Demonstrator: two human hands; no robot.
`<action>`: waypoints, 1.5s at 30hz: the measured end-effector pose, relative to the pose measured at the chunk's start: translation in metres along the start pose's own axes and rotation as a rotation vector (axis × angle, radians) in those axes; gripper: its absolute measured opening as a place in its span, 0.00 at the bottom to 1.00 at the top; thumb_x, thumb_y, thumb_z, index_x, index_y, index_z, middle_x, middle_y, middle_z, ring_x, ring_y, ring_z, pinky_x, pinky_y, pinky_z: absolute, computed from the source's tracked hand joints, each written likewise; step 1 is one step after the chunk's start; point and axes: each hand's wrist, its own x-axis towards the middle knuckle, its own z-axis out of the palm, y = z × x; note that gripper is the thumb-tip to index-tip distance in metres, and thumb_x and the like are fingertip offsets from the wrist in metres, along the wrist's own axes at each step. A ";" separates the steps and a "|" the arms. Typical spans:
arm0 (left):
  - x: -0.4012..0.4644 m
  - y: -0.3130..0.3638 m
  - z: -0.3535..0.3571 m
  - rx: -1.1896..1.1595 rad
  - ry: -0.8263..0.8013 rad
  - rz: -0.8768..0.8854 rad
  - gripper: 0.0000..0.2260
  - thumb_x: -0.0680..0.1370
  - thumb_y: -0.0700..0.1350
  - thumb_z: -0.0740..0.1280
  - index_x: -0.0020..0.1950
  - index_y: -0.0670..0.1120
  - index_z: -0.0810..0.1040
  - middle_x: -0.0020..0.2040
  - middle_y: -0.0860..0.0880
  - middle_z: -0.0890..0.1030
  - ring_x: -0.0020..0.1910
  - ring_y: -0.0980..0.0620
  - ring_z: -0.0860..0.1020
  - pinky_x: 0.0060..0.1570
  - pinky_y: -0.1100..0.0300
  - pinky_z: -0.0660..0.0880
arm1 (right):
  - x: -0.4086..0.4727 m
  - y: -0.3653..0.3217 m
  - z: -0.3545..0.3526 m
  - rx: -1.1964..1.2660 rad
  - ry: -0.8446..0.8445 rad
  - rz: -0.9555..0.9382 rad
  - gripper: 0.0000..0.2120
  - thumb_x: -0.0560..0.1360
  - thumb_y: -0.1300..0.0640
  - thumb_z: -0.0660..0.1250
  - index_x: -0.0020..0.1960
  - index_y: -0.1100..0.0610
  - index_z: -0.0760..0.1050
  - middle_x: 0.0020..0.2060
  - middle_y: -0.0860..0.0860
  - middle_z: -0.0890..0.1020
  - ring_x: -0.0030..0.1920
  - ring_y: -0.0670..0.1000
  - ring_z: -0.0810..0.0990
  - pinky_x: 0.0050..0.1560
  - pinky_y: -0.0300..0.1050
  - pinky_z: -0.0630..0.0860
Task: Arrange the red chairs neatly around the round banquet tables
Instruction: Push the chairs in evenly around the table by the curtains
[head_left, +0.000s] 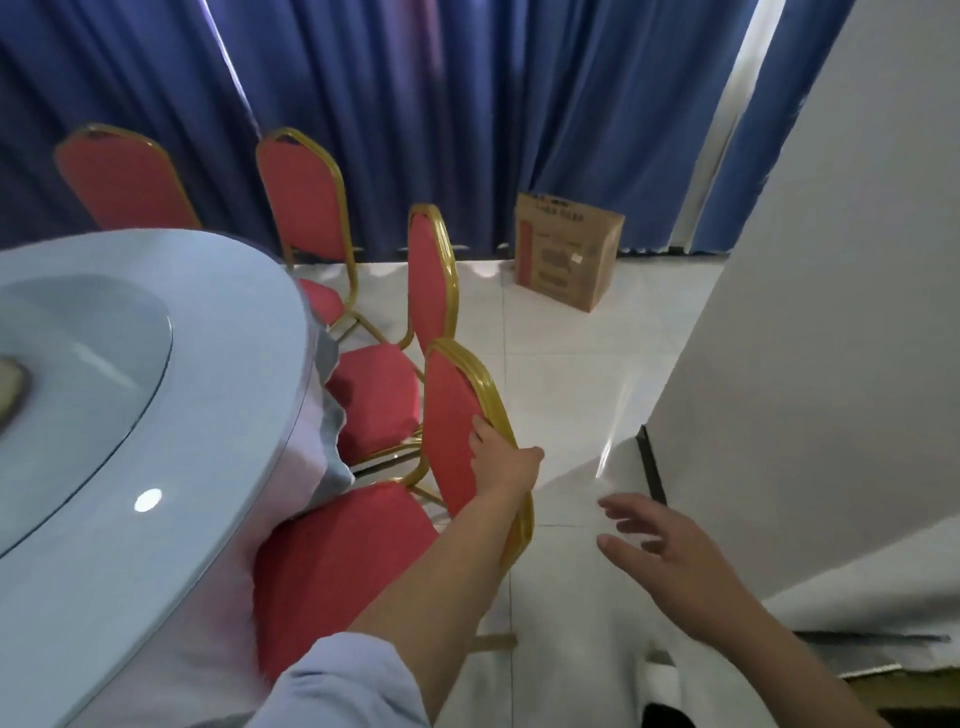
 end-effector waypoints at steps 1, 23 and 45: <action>0.006 -0.004 0.006 0.005 0.062 -0.005 0.46 0.73 0.43 0.71 0.81 0.51 0.43 0.79 0.46 0.55 0.74 0.40 0.64 0.70 0.43 0.68 | 0.021 0.003 -0.008 -0.006 -0.039 -0.022 0.16 0.75 0.48 0.71 0.62 0.40 0.75 0.57 0.39 0.79 0.58 0.40 0.77 0.61 0.45 0.75; -0.165 -0.098 -0.031 0.180 -0.033 -0.285 0.36 0.74 0.41 0.68 0.69 0.75 0.59 0.53 0.54 0.79 0.49 0.57 0.78 0.50 0.61 0.77 | 0.200 -0.040 0.037 -0.949 -0.852 -0.784 0.37 0.72 0.49 0.67 0.76 0.38 0.56 0.79 0.48 0.52 0.78 0.57 0.44 0.74 0.62 0.50; -0.260 -0.223 -0.180 0.371 0.527 -0.550 0.18 0.75 0.35 0.64 0.53 0.59 0.79 0.45 0.55 0.80 0.44 0.54 0.78 0.42 0.56 0.76 | 0.035 -0.069 0.202 -0.845 -0.812 -0.722 0.09 0.74 0.62 0.60 0.44 0.46 0.67 0.46 0.48 0.74 0.58 0.57 0.71 0.67 0.64 0.61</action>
